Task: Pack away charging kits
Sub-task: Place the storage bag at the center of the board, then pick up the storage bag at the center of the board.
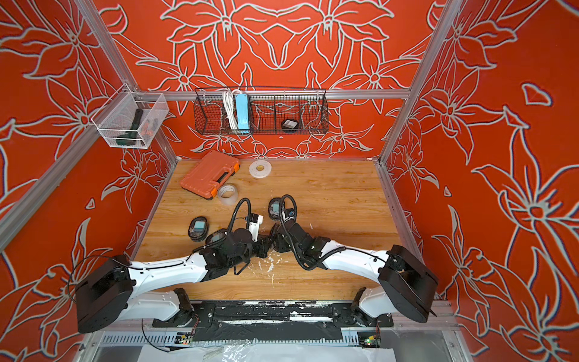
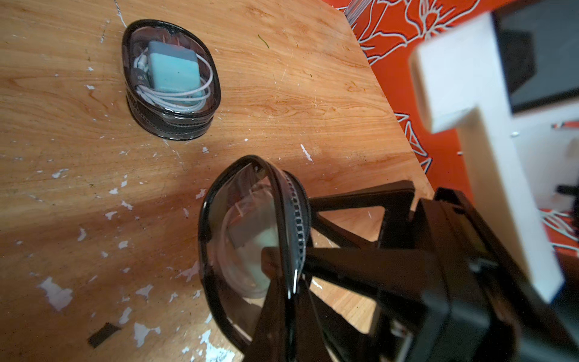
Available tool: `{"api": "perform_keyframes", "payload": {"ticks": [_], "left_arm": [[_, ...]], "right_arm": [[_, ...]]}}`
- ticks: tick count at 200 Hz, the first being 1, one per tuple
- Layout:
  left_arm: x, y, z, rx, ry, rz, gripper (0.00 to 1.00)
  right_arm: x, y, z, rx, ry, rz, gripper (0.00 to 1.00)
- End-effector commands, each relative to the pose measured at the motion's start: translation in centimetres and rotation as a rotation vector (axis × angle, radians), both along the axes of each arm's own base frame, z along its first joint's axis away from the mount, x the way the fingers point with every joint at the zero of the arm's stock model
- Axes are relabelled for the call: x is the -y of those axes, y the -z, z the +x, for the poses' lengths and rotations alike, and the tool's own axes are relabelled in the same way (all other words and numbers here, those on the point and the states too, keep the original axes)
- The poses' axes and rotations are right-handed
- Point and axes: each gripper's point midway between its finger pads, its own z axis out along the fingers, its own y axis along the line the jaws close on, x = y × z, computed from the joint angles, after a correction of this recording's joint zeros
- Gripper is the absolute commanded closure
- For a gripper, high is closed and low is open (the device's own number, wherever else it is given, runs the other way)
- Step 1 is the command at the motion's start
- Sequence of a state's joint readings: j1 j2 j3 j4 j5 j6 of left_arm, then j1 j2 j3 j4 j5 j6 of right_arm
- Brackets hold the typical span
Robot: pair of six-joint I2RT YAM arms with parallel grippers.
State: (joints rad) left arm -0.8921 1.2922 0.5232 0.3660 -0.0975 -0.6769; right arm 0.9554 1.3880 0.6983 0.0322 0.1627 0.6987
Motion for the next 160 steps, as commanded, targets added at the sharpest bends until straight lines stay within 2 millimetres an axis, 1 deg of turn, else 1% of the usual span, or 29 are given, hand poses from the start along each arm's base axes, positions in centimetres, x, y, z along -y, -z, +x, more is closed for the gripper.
{"api": "perform_keyframes", "payload": {"ticks": [1,22,35,65,79,88,114,119,139,160], "left_arm": [[0.4,-0.7,0.3,0.037,-0.003,-0.027,1.00],[0.4,-0.5,0.4,0.038,-0.003,-0.024,1.00],[0.3,-0.1,0.4,0.035,-0.004,-0.012,1.00],[0.4,1.3,0.3,0.015,0.003,0.024,1.00],[0.6,1.7,0.3,0.009,0.009,0.030,0.92],[0.7,1.7,0.3,0.008,0.012,0.030,0.87],[1.0,1.7,0.3,0.008,0.019,0.028,0.84],[1.1,1.8,0.3,0.006,0.023,0.030,0.81],[1.2,1.8,0.4,-0.002,0.024,0.030,0.61],[0.9,0.9,0.2,0.012,0.014,0.013,0.45]], "right_arm": [[1.0,0.5,0.1,-0.005,0.034,-0.022,0.43],[1.3,0.6,0.3,-0.005,0.049,-0.024,0.41],[1.9,0.4,0.5,-0.001,0.065,-0.023,0.41],[3.5,-1.1,0.8,0.031,0.096,-0.012,0.38],[4.1,-1.7,0.7,0.046,0.109,-0.007,0.37],[4.4,-1.8,0.7,0.050,0.113,-0.008,0.37],[5.2,-1.7,0.6,0.049,0.127,-0.006,0.37],[5.2,-1.7,0.6,0.049,0.128,-0.004,0.36],[5.4,-1.7,0.6,0.049,0.130,-0.006,0.36],[5.1,-1.8,0.7,0.045,0.120,-0.004,0.36]]}}
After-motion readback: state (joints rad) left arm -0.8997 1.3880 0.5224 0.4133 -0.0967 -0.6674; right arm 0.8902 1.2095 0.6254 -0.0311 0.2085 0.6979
